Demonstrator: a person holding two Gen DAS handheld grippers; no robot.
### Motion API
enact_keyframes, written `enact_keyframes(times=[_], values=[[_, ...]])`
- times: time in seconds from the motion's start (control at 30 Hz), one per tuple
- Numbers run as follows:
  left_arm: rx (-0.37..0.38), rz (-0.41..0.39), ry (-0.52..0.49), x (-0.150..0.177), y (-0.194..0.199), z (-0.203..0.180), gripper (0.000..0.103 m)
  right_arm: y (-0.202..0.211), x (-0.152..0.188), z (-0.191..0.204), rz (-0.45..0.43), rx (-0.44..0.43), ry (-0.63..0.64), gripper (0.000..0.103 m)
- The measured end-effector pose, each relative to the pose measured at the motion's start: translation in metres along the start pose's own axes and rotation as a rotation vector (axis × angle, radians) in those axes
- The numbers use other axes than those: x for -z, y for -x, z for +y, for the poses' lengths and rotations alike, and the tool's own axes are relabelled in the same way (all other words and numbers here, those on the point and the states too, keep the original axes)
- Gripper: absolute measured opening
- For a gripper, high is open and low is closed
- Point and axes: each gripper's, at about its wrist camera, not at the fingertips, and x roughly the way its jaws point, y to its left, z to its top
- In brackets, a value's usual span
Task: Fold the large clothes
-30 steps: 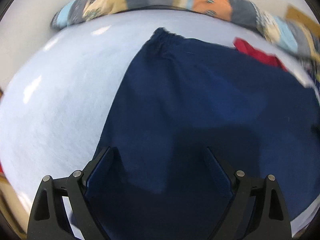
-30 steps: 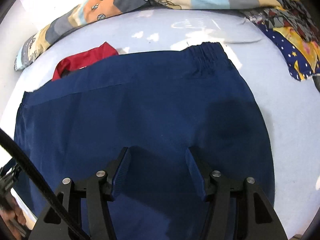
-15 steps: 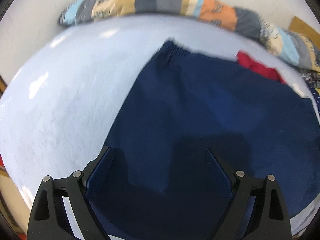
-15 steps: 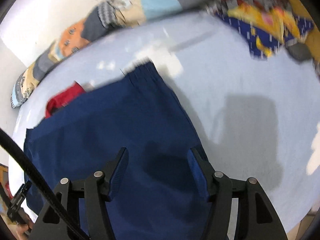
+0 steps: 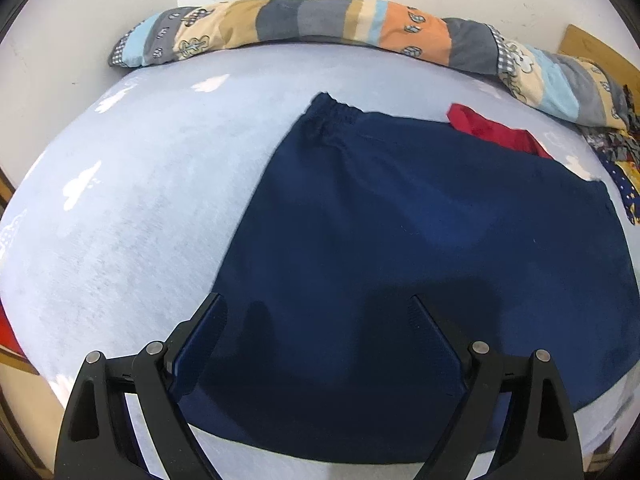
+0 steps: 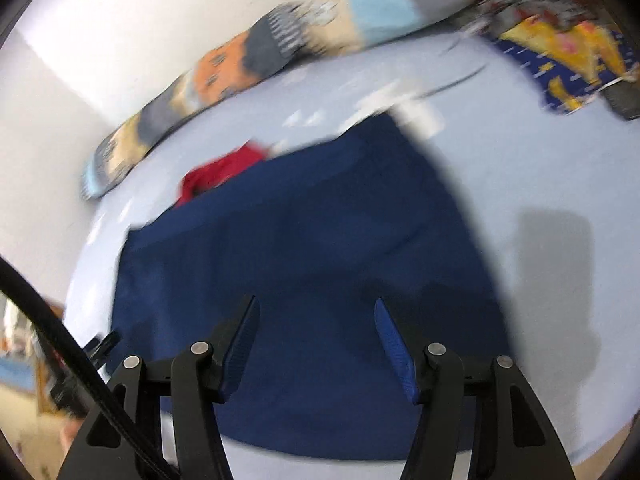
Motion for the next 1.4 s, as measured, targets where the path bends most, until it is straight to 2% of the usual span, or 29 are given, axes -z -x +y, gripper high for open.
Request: enact_keyframes(times=[0.1,0.2,0.33,0.37,0.47,0.57,0.7,0.8,0.9,0.97,1.03,1.13,1.27,1.4], values=[[-0.008,0.021,-0.007,0.005,-0.004,-0.002,0.091,-0.023,0.023,0.025,0.074,-0.042,0.036,0.065],[-0.006,0.059,-0.002,0.007,-0.013,-0.001,0.091,-0.053,0.043,0.047,0.155,-0.034,0.082,0.065],[-0.031,0.046,-0.009,0.009,-0.009,0.001,0.091,-0.065,0.057,0.079,0.136,0.114,0.240,0.065],[-0.019,0.041,-0.003,0.008,-0.007,0.002,0.091,-0.061,0.061,0.090,0.123,0.116,0.282,0.065],[-0.008,0.023,0.000,0.008,0.001,0.003,0.091,-0.057,0.072,0.113,0.114,0.068,0.356,0.065],[-0.012,0.025,-0.012,0.008,0.000,0.000,0.091,-0.070,0.088,0.123,0.173,-0.006,0.352,0.065],[-0.028,0.061,-0.037,0.012,-0.012,-0.005,0.091,-0.082,0.100,0.124,0.193,0.010,0.376,0.066],[-0.060,0.048,-0.066,0.013,-0.013,-0.009,0.091,-0.068,0.084,0.109,0.183,-0.048,0.289,0.066],[-0.016,0.033,-0.034,0.010,-0.007,-0.006,0.091,-0.044,0.067,0.091,0.123,-0.077,0.233,0.066],[-0.021,0.017,-0.019,0.008,-0.005,-0.003,0.091,-0.028,0.053,0.073,0.080,-0.077,0.172,0.066],[0.000,0.007,-0.001,0.006,-0.002,0.000,0.091,-0.008,0.036,0.039,0.026,-0.071,0.077,0.066],[0.076,0.008,0.015,0.006,0.001,-0.002,0.091,0.020,0.019,-0.022,-0.043,-0.071,-0.089,0.066],[0.166,-0.007,-0.043,0.005,0.008,-0.025,0.091,0.036,0.035,-0.106,-0.053,-0.079,-0.316,0.067],[0.221,-0.031,-0.146,0.009,0.015,-0.059,0.091,0.037,0.053,-0.138,-0.039,-0.079,-0.399,0.066]])
